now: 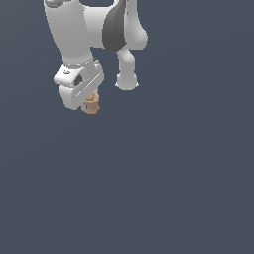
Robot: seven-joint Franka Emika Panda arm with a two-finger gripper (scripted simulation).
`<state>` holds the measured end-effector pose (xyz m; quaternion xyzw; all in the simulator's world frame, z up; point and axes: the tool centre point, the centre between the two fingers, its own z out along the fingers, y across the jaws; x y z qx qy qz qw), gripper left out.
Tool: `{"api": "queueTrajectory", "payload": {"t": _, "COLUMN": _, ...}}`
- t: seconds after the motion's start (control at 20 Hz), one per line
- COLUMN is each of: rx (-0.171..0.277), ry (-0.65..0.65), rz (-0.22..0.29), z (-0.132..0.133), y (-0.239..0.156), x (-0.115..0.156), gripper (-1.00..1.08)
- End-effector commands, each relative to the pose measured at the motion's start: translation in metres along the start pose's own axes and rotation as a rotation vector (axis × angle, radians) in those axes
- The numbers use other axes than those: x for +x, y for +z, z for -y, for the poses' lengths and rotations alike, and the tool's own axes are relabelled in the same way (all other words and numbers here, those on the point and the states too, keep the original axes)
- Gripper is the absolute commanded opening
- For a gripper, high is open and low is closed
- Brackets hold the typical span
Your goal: Pick up the object and move it to a goal position.
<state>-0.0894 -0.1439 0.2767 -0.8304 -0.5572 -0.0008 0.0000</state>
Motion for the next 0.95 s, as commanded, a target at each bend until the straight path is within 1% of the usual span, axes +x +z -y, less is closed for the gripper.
{"api": "queueTrajectory", "payload": {"t": 0.0, "rx": 0.000, "ry": -0.001, "rz": -0.002, "z": 0.007, "y": -0.022, "x": -0.018, "gripper": -1.00}}
{"api": "queueTrajectory", "payload": {"t": 0.25, "rx": 0.000, "ry": -0.001, "rz": -0.002, "z": 0.018, "y": -0.060, "x": -0.050, "gripper": -1.00}}
{"api": "queueTrajectory", "payload": {"t": 0.45, "rx": 0.001, "ry": -0.001, "rz": -0.002, "z": 0.024, "y": -0.083, "x": -0.070, "gripper": -1.00}}
{"api": "queueTrajectory", "payload": {"t": 0.65, "rx": 0.001, "ry": 0.000, "rz": 0.000, "z": 0.027, "y": -0.098, "x": -0.083, "gripper": -1.00}}
{"api": "queueTrajectory", "payload": {"t": 0.9, "rx": 0.001, "ry": 0.000, "rz": 0.001, "z": 0.028, "y": -0.104, "x": -0.089, "gripper": -1.00}}
